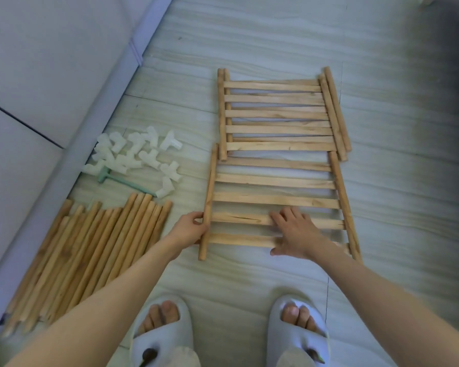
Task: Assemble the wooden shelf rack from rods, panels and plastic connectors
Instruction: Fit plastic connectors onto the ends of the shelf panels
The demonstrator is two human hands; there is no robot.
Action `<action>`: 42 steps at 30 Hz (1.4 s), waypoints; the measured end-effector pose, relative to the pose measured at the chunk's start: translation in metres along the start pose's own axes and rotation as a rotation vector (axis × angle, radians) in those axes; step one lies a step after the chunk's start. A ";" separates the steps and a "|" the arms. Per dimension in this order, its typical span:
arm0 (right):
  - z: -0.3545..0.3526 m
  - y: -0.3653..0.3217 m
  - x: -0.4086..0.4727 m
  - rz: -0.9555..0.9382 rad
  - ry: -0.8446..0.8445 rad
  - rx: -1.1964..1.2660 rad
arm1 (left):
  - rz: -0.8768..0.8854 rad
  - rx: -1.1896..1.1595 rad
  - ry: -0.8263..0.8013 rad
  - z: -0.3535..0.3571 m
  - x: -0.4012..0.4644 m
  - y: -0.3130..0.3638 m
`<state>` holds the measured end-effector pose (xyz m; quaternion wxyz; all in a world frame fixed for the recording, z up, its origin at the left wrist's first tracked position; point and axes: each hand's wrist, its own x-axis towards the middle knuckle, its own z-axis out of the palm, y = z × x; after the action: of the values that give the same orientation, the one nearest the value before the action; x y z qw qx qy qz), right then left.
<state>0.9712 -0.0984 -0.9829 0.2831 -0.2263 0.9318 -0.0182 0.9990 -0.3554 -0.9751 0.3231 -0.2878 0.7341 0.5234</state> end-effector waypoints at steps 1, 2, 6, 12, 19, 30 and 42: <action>0.004 -0.002 0.001 0.001 -0.005 -0.005 | -0.009 0.011 0.012 -0.002 -0.001 -0.006; 0.009 -0.005 0.001 0.000 -0.005 -0.006 | 0.007 0.053 0.053 -0.006 -0.001 -0.011; 0.023 -0.022 -0.001 0.007 0.003 0.012 | 0.226 0.346 0.484 -0.029 0.003 -0.018; 0.019 -0.030 -0.002 -0.023 0.013 0.109 | 0.205 0.591 0.680 -0.070 0.029 0.006; -0.014 -0.031 -0.013 -0.098 -0.003 0.300 | 0.174 0.566 0.663 -0.062 0.044 0.012; -0.090 -0.040 -0.064 -0.007 0.070 0.572 | 0.298 -0.443 0.335 -0.082 -0.064 0.030; -0.124 -0.059 -0.136 0.050 0.192 0.880 | 0.574 -0.474 0.389 -0.062 -0.185 0.098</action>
<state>1.0294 -0.1044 -0.7991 0.2648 -0.0593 0.8626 -0.4269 1.0299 -0.3714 -0.7594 -0.0556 -0.2312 0.6909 0.6827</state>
